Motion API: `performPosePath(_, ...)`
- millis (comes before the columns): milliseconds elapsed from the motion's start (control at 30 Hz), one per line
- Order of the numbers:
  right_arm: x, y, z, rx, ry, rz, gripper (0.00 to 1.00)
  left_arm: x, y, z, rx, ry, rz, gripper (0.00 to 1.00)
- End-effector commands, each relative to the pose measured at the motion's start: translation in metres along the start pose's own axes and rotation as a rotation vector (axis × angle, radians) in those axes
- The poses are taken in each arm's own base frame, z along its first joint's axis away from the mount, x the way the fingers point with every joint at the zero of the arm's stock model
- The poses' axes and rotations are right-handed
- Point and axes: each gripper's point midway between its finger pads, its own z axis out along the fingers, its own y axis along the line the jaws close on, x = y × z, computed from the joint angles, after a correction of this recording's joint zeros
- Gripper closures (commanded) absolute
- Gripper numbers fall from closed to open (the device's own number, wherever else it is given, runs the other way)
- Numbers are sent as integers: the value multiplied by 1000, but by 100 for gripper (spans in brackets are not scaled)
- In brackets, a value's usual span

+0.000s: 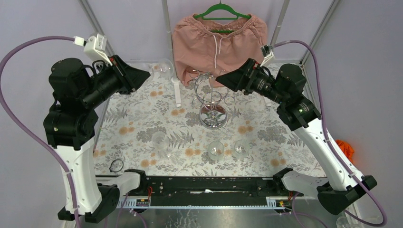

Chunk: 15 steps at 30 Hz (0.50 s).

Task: Take the wine glass off the wine glass rack

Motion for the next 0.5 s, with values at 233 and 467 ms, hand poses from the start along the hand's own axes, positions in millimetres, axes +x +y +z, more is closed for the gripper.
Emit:
performPosePath(233,-7,-20,-13,136,-41,-62,0,44,0,-7,59,115,69,100)
performPosePath(467,-2,-21,-9,120,-16,-41,0,8,20,16,-71,55,71,100)
